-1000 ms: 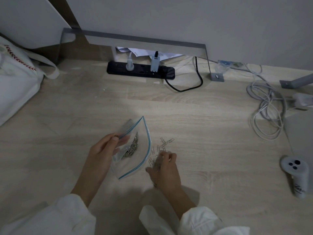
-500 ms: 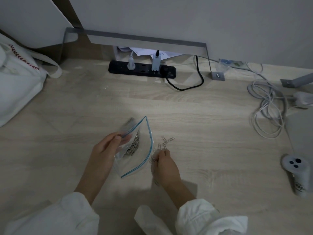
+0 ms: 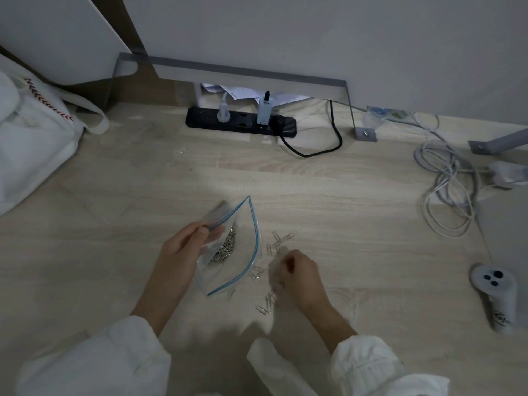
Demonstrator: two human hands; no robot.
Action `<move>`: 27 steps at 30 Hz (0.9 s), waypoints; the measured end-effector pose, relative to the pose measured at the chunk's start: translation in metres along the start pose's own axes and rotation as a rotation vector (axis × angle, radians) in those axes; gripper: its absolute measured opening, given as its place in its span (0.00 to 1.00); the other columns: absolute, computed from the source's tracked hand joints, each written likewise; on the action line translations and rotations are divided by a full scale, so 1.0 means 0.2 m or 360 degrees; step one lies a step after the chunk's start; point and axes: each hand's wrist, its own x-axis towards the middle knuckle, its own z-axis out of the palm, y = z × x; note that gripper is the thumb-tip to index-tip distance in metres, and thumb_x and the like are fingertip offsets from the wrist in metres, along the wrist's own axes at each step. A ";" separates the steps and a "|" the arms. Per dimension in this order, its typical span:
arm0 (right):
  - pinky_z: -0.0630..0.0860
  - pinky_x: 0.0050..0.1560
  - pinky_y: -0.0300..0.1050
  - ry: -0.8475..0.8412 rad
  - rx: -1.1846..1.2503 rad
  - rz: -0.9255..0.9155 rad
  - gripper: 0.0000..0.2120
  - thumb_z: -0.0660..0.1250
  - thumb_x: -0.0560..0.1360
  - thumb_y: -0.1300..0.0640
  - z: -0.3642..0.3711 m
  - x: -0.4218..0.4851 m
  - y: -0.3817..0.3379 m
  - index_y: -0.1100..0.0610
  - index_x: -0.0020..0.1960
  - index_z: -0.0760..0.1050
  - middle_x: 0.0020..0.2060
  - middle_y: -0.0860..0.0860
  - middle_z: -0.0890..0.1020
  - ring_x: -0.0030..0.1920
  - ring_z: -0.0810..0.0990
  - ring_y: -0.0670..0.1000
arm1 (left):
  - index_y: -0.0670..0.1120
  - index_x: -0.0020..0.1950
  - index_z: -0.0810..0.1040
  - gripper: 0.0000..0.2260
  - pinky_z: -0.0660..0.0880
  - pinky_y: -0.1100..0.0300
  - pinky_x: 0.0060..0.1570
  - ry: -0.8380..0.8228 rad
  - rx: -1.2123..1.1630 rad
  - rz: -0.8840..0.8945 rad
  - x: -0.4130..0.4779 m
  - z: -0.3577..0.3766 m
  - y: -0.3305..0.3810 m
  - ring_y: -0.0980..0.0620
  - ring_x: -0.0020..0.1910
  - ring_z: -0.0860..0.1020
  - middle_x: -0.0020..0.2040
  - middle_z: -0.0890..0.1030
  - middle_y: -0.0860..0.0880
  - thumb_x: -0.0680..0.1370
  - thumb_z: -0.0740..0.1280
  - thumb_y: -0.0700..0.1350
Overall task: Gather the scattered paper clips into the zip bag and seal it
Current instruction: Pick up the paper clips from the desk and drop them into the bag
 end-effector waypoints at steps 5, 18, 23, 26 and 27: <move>0.79 0.36 0.41 0.0080 0.0952 -0.0125 0.04 0.63 0.75 0.66 -0.24 -0.12 -0.26 0.61 0.42 0.74 0.32 0.53 0.77 0.27 0.78 0.45 | 0.46 0.50 0.79 0.10 0.72 0.78 0.43 0.0009 0.0051 -0.0012 0.01 0.02 0.01 0.70 0.44 0.79 0.43 0.83 0.57 0.80 0.58 0.39; 0.76 0.46 0.36 0.0366 0.0594 -0.0147 0.08 0.59 0.76 0.64 -0.25 0.04 -0.26 0.57 0.50 0.76 0.48 0.51 0.81 0.46 0.79 0.48 | 0.44 0.56 0.78 0.12 0.72 0.68 0.50 0.0037 0.0096 -0.0021 0.03 0.00 0.04 0.66 0.49 0.79 0.49 0.82 0.55 0.80 0.57 0.41; 0.68 0.61 0.48 0.0014 -0.0321 -0.0203 0.14 0.58 0.75 0.51 0.02 0.26 0.09 0.60 0.52 0.75 0.52 0.59 0.74 0.56 0.72 0.61 | 0.47 0.54 0.80 0.12 0.72 0.61 0.59 0.0032 0.0106 0.0000 0.04 -0.03 0.03 0.58 0.55 0.79 0.49 0.84 0.53 0.80 0.58 0.41; 0.69 0.62 0.57 -0.0065 -0.0419 -0.0347 0.21 0.62 0.72 0.48 0.16 0.26 0.12 0.62 0.58 0.70 0.57 0.65 0.71 0.60 0.67 0.63 | 0.46 0.55 0.80 0.12 0.69 0.53 0.65 0.0052 0.0129 0.0021 0.05 -0.05 0.02 0.58 0.56 0.79 0.50 0.84 0.53 0.80 0.58 0.41; 0.64 0.68 0.56 -0.0110 -0.0418 -0.0405 0.26 0.63 0.74 0.48 0.19 0.23 0.11 0.61 0.66 0.65 0.66 0.64 0.65 0.68 0.62 0.63 | 0.46 0.54 0.80 0.12 0.69 0.53 0.65 0.0063 0.0126 0.0027 0.05 -0.05 0.02 0.58 0.56 0.79 0.50 0.84 0.53 0.79 0.58 0.41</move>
